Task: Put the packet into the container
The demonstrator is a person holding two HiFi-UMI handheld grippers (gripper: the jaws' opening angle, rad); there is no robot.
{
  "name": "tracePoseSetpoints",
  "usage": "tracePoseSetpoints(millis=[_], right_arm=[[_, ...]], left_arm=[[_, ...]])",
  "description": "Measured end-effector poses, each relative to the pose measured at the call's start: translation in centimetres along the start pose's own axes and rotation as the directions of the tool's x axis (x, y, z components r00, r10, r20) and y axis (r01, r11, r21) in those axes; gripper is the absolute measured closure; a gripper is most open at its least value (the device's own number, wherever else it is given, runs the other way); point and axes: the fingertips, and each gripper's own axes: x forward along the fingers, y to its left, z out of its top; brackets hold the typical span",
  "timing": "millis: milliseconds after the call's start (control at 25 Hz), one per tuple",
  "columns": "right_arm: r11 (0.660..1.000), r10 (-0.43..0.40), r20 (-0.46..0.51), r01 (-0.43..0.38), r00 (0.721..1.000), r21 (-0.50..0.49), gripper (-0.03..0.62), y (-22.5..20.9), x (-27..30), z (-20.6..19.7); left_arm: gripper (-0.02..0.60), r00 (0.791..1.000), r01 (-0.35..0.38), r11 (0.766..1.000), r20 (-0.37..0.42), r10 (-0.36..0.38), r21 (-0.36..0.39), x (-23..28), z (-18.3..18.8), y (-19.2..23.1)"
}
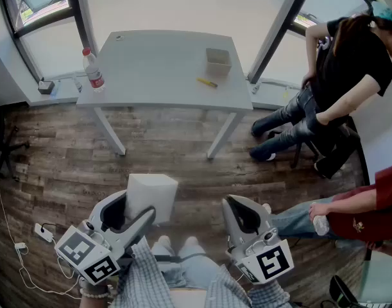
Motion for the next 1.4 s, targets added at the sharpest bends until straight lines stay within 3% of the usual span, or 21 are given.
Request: tracePoseSetpoints(millis=[840,1080,1400], right_arm=[[0.998,-0.034,0.022,0.035,0.999,-0.061,0.595,1.9,-0.4,1.1],[0.999,-0.039,0.015,0.039,0.999,-0.015,0.595,4.1,-0.2,1.1],[0.994,-0.103,0.026,0.105,0.994,-0.043,0.595,5.3,-1.1,1.1]], left_arm=[[0.319,0.999,0.037,0.999,0.026,-0.037,0.001,-1.6,0.7,0.4],[0.319,0.998,0.046,0.999,0.045,-0.046,0.004,-3.2,0.9,1.1],[0.321,0.995,0.08,0.997,0.056,-0.081,0.015,-5.2,1.0,1.3]])
